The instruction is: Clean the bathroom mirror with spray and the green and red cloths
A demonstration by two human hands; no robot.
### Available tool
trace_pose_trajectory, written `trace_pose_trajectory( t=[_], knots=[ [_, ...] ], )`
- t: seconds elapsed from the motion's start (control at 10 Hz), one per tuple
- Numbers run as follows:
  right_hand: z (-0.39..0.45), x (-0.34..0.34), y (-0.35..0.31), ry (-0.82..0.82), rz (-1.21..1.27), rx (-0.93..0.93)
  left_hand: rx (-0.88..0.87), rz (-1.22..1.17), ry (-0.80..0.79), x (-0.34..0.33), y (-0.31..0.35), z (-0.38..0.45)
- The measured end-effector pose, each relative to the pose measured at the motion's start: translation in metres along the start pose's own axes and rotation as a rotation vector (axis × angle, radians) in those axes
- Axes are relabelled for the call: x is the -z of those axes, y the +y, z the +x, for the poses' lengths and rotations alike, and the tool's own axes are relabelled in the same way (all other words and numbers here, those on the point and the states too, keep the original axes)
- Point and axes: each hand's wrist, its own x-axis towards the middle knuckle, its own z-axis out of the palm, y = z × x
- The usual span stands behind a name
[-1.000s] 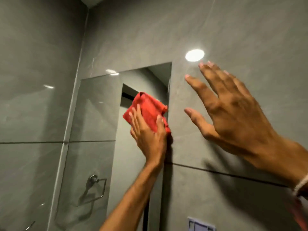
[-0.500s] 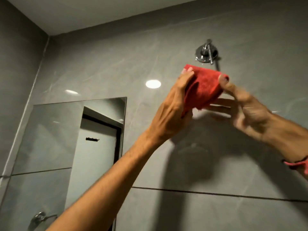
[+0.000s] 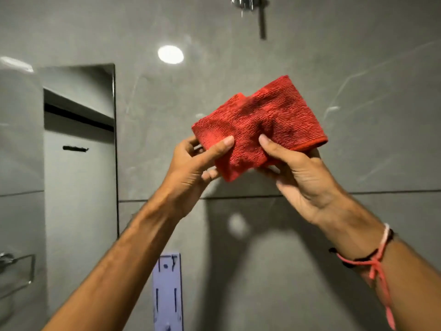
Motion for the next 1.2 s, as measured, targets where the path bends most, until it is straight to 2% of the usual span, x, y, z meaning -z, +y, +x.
trace_pose_trajectory(
  t=[0.1, 0.2, 0.3, 0.4, 0.5, 0.6, 0.7, 0.8, 0.9, 1.1, 1.2],
  knots=[
    [-0.039, 0.024, 0.012, 0.009, 0.010, -0.046, 0.063, -0.061, 0.064, 0.000, -0.032, -0.032],
    [-0.088, 0.058, 0.028, 0.069, -0.077, -0.149, 0.108, -0.006, 0.118, 0.000, -0.070, -0.078],
    [-0.149, 0.091, 0.063, 0.195, -0.165, -0.242, 0.209, 0.028, 0.170, -0.008, -0.119, -0.137],
    [-0.203, 0.119, 0.095, 0.318, -0.217, -0.366, 0.320, 0.028, 0.304, -0.018, -0.164, -0.195],
    [-0.256, 0.142, 0.125, 0.379, -0.266, -0.514, 0.404, 0.118, 0.473, -0.027, -0.212, -0.254],
    [-0.323, 0.176, 0.163, 0.445, -0.354, -0.712, 0.539, 0.296, 0.500, -0.039, -0.266, -0.327],
    [-0.399, 0.214, 0.205, 0.634, -0.440, -0.914, 0.783, 0.310, 0.457, -0.049, -0.310, -0.400],
    [-0.466, 0.246, 0.248, 0.778, -0.591, -1.072, 1.020, 0.378, 0.315, -0.052, -0.350, -0.461],
    [-0.509, 0.261, 0.288, 0.737, -0.612, -1.230, 1.230, 0.413, 0.143, -0.053, -0.382, -0.499],
    [-0.559, 0.282, 0.322, 0.381, -0.629, -1.524, 1.438, 0.453, -0.218, -0.052, -0.427, -0.525],
    [-0.554, 0.284, 0.320, 0.176, -0.723, -1.523, 1.344, 0.551, -0.317, -0.048, -0.429, -0.526]
  ],
)
